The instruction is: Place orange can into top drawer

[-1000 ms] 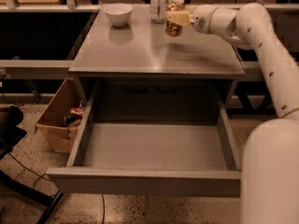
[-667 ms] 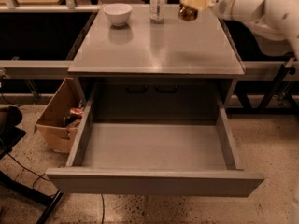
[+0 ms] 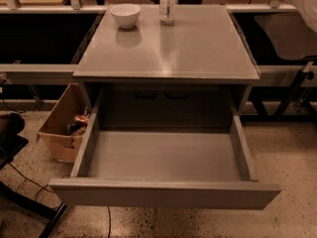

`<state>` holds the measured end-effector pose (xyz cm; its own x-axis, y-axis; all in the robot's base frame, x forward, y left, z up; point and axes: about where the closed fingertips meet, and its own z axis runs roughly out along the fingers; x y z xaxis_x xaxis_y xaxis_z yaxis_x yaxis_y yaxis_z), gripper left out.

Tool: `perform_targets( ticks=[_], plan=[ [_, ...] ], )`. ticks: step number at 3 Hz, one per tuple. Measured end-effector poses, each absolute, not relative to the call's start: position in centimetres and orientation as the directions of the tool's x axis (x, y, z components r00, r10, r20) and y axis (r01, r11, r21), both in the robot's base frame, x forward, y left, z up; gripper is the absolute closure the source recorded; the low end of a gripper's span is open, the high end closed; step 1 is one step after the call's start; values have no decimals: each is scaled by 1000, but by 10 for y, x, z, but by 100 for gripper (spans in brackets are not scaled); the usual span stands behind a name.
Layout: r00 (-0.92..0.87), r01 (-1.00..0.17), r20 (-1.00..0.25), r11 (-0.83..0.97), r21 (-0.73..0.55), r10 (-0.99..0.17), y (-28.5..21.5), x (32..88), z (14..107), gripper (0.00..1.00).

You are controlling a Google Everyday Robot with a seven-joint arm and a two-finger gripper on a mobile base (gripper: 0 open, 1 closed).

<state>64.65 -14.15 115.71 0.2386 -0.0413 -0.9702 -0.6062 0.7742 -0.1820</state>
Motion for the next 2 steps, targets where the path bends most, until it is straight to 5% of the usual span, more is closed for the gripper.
perform_targets(
  ticks=[2],
  plan=[
    [58,-688,-993,725,34,101,-105,548,1076,100]
  ],
)
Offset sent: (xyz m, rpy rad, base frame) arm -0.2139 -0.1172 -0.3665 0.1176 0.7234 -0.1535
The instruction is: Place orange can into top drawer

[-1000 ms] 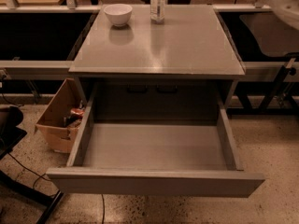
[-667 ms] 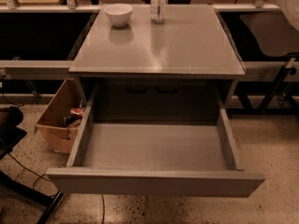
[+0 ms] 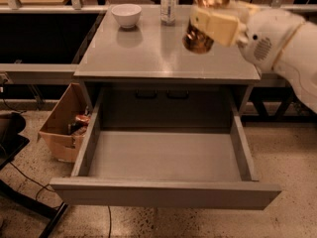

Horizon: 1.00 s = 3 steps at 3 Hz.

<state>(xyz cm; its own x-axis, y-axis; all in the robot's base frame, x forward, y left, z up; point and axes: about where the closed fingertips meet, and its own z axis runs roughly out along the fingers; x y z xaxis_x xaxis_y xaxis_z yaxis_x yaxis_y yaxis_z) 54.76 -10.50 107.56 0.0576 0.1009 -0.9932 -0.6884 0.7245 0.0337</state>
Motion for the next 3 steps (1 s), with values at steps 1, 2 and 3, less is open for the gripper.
perform_targets(
  ticks=[1,2,3],
  plan=[
    [-196,-553,-979,818,162,61,-185,507,930,100],
    [-209,-566,-976,807,169,57,-175,505,923,100],
    [-209,-581,-977,797,167,52,-170,508,922,100]
  ],
)
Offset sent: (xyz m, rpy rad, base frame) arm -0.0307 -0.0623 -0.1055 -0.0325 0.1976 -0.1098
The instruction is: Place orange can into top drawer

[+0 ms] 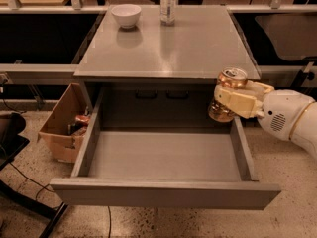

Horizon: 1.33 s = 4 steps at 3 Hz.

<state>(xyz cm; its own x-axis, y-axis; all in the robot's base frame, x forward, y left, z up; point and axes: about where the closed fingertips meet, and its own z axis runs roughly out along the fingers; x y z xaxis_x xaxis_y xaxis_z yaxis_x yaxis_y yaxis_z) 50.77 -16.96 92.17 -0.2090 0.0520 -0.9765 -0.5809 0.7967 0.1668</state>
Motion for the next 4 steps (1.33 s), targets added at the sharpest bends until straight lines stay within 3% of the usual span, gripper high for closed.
perform_targets(
  ticks=[2,4],
  plan=[
    [-172,-820,-981,564,94,-86,-101,539,843,100],
    [-74,-930,-982,367,5,-176,-47,560,775,100]
  ],
)
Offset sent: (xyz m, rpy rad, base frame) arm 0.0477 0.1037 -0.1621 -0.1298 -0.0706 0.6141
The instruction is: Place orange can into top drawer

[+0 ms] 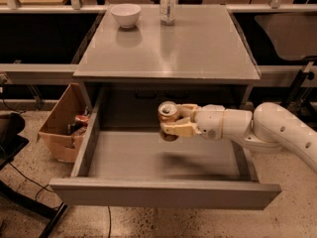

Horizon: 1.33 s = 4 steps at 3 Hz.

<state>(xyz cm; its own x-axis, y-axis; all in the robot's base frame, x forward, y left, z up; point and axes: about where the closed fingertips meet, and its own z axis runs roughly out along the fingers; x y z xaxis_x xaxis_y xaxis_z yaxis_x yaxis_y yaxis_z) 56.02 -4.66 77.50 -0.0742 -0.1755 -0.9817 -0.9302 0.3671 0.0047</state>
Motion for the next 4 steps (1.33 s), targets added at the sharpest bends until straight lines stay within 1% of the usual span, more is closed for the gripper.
perform_targets(
  ticks=[1,2,3,4],
  plan=[
    [-65,-950,-977,311,-1,-202,-21,564,754,100],
    [-78,-959,-977,284,19,-198,-3,564,738,100],
    [-112,-961,-976,269,59,-187,9,560,712,100],
    [-148,-950,-973,299,91,-176,10,559,690,100]
  ],
)
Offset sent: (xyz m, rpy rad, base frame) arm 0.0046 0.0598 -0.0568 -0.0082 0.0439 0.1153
